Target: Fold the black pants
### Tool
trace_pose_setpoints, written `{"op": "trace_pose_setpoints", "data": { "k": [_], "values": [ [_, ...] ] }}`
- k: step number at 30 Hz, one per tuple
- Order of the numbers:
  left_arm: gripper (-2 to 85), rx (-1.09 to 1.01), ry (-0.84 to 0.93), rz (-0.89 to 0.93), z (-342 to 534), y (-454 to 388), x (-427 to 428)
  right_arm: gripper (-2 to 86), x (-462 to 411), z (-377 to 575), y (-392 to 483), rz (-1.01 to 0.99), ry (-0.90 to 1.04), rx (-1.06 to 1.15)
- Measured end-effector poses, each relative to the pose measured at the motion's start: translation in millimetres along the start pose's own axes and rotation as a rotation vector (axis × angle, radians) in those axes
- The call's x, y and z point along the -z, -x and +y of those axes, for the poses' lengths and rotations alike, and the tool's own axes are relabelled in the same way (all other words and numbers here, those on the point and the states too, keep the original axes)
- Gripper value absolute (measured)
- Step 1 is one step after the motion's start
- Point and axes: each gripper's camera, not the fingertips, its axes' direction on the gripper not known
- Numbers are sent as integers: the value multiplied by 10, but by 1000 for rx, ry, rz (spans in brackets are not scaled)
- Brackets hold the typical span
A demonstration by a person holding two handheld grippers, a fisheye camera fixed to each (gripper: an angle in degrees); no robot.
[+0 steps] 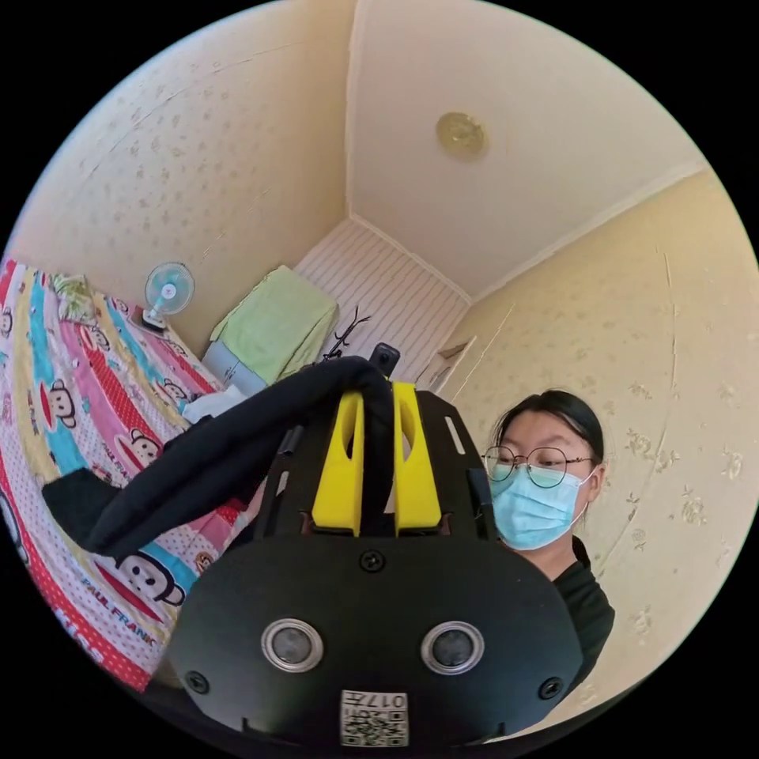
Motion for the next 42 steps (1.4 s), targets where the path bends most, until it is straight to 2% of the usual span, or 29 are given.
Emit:
{"op": "trace_pose_setpoints", "data": {
  "k": [5,9,13,15,19,22,25,28,31,33,38,42],
  "values": [
    [63,-133,-42,-36,-589,-498,-377,5,371,-643,166,52,-109,69],
    [61,-149,-60,0,-829,-597,-597,5,578,-1000,38,-36,-175,98],
    [60,-212,-72,-123,-909,-718,-841,6,643,-1176,22,15,-174,106],
    [60,-182,-82,-195,-925,-539,-900,6,560,-1235,-275,50,-110,0],
    [58,-38,-103,-266,-1040,590,-930,6,313,-1115,-1221,43,-47,-182],
    [56,66,-48,-452,-1247,1667,-975,6,-23,-902,-2234,139,19,-348],
    [55,180,-4,-519,-1273,2730,-969,6,-383,-518,-3095,259,42,-460],
    [53,207,89,-617,-1013,3380,-1010,6,-682,37,-3622,263,19,-586],
    [53,198,239,-729,-506,3838,-1076,6,-1095,614,-3833,288,140,-602],
    [53,214,269,-701,-133,4002,-1020,6,-1326,1061,-3784,250,189,-595],
    [53,209,285,-559,1075,3737,-795,10,-1548,1905,-3146,106,218,-564],
    [54,214,276,-544,1826,3274,-768,15,-1638,2539,-2348,48,232,-547]
  ]
}}
